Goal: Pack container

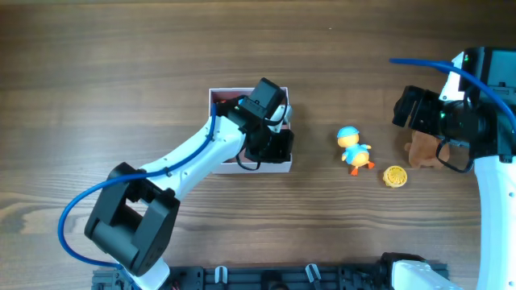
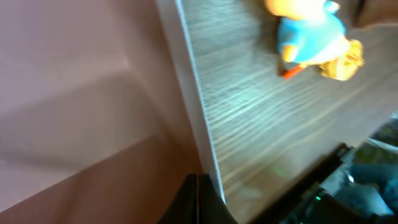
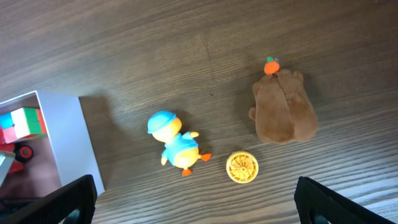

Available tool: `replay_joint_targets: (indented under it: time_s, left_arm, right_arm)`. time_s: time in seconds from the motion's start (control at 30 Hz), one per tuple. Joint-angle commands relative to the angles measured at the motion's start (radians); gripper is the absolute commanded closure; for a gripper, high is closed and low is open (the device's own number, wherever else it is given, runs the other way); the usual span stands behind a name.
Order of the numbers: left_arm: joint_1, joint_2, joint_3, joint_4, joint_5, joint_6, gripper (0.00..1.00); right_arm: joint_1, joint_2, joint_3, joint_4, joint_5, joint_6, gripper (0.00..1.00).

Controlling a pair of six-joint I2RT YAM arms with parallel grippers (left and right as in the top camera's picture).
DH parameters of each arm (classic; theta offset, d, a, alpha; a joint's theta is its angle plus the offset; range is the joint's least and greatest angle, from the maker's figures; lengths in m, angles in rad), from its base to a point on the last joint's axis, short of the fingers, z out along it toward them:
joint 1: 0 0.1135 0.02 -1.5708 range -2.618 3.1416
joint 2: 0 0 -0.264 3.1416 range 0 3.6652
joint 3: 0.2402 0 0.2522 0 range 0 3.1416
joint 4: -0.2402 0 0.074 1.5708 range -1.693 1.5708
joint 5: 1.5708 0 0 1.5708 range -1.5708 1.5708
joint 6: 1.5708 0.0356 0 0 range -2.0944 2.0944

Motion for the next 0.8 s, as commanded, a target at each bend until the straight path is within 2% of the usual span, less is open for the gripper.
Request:
replay_joint_targets:
  time_s: [0.0,0.13,0.23,0.4,0.57,0.63,0.7,0.73,0.77]
  left_arm:
    - [-0.009,0.002,0.000,0.020,0.080,0.015,0.96]
    - [-0.005,0.002,0.000,0.040,0.074,0.015,0.96]
    - [0.014,-0.002,0.000,0.039,-0.010,0.015,0.96]
    - [0.079,-0.056,0.002,0.044,-0.215,0.043,0.96]
    - [0.147,-0.211,0.003,0.043,-0.463,0.061,0.96]
    - [0.179,-0.310,0.003,0.031,-0.520,0.061,0.74]
    - [0.221,-0.409,0.003,-0.002,-0.557,0.061,0.45]
    - [0.243,-0.447,0.003,-0.019,-0.566,0.061,0.24]
    - [0.277,-0.494,0.003,-0.048,-0.569,0.061,0.19]
  right_arm:
    - [-0.002,0.006,-0.004,-0.002,-0.008,-0.010,0.00]
    - [-0.002,0.006,-0.004,-0.007,-0.008,-0.010,0.00]
    - [-0.002,0.006,-0.004,-0.007,-0.008,-0.010,0.00]
    - [-0.002,0.006,-0.004,-0.009,-0.008,-0.017,0.00]
    - [-0.002,0.006,-0.004,0.016,-0.042,-0.064,0.00]
    - [-0.002,0.006,-0.003,0.048,-0.084,-0.101,0.00]
    - [-0.002,0.011,-0.003,0.055,-0.193,-0.219,0.00]
    - [-0.002,0.016,-0.003,0.048,-0.192,-0.217,0.00]
    - [-0.002,0.027,-0.003,0.033,-0.174,-0.219,0.00]
